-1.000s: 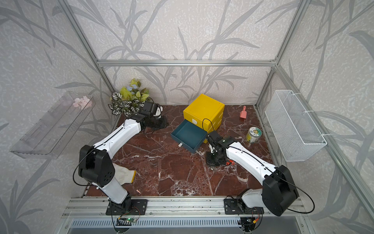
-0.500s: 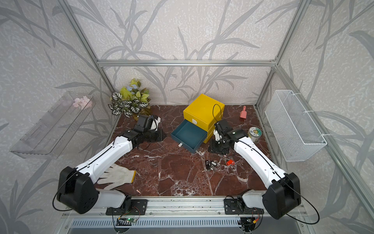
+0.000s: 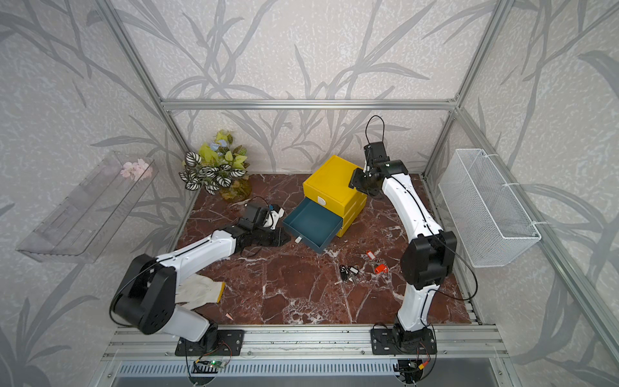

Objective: Take the keys out of the drawer
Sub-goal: Close the drawer in the storage box.

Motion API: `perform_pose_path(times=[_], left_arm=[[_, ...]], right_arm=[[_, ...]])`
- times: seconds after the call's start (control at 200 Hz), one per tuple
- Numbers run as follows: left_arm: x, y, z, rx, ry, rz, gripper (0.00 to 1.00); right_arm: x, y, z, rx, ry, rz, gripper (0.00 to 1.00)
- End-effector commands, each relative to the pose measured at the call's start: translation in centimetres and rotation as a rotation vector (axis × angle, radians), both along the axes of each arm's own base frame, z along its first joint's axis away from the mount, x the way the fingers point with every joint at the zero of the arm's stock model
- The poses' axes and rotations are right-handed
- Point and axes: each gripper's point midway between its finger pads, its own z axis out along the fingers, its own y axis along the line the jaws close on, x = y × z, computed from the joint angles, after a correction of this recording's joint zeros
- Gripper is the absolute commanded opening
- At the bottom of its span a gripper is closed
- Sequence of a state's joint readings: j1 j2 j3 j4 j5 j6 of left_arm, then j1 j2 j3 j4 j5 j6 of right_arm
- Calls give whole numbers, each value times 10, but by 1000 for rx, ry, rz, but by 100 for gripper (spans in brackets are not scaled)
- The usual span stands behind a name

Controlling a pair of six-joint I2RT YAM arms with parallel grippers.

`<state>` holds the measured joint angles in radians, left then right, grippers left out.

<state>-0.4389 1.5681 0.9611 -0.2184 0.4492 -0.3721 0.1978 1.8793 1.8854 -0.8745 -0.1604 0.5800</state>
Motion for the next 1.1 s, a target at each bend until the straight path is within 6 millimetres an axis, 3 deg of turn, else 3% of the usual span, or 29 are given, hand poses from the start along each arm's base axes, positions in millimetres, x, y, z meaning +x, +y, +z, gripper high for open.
perform_pose_path(times=[0.0,0.15,0.275,0.445,0.64,0.82,0.94,1.094], left_arm=[[27,-20,24,-47,-122,-69,17],[37,-24,29,-52,-167,-76,18],[50,-32,34,-67,-197,-85,19],[76,-61,56,-131,-272,-120,20],[119,-98,73,-208,-365,-76,22],[125,-125,78,-232,-441,-76,25],[117,-110,72,-188,-481,-34,27],[73,-62,53,16,-604,10,38]], right_arm=[[13,-17,21,-33,-69,-75,58],[9,-18,11,-74,-25,-50,58],[7,-4,2,-42,-7,11,58],[5,-3,0,-45,0,32,58],[4,6,-9,-22,20,63,57],[-4,20,-24,48,50,96,56],[-6,18,-17,19,-5,103,56],[-8,4,-2,-71,-124,103,56]])
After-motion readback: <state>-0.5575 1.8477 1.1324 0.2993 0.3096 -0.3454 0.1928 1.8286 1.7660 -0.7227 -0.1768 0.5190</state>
